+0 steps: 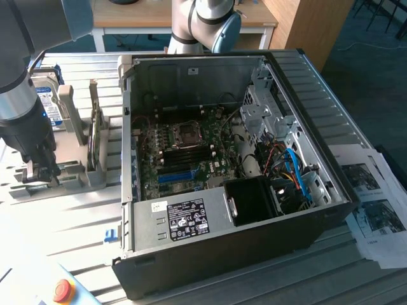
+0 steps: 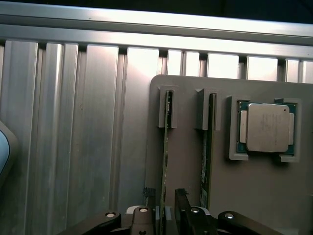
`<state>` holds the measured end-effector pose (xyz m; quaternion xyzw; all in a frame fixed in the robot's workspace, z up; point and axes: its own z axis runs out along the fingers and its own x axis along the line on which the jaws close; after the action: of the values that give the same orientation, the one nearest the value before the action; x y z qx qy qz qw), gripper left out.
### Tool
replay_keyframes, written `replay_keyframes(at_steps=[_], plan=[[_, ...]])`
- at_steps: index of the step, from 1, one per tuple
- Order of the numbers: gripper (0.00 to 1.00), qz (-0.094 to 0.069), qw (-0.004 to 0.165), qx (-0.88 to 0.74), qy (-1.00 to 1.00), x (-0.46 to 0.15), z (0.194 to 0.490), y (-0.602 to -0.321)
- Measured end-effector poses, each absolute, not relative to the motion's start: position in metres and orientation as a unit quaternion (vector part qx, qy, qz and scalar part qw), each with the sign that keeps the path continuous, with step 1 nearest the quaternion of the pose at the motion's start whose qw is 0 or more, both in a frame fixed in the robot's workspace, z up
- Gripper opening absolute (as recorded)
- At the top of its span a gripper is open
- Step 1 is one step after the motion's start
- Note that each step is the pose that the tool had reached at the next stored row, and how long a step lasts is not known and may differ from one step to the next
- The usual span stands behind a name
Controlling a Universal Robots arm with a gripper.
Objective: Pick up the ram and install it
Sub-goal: 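Pick up the ram and move it above insertion slot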
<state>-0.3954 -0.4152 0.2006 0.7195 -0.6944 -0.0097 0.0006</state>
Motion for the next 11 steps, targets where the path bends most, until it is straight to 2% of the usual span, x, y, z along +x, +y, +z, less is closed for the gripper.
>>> replay_keyframes(at_steps=[8,9,11], plan=[[0.28,-0.010,0.001,0.720,-0.694,-0.3954,0.2001,-0.4152],[0.21,-0.010,0.001,0.720,-0.694,-0.3954,0.2001,-0.4152],[0.21,-0.010,0.001,0.720,-0.694,-0.3954,0.2001,-0.4152]])
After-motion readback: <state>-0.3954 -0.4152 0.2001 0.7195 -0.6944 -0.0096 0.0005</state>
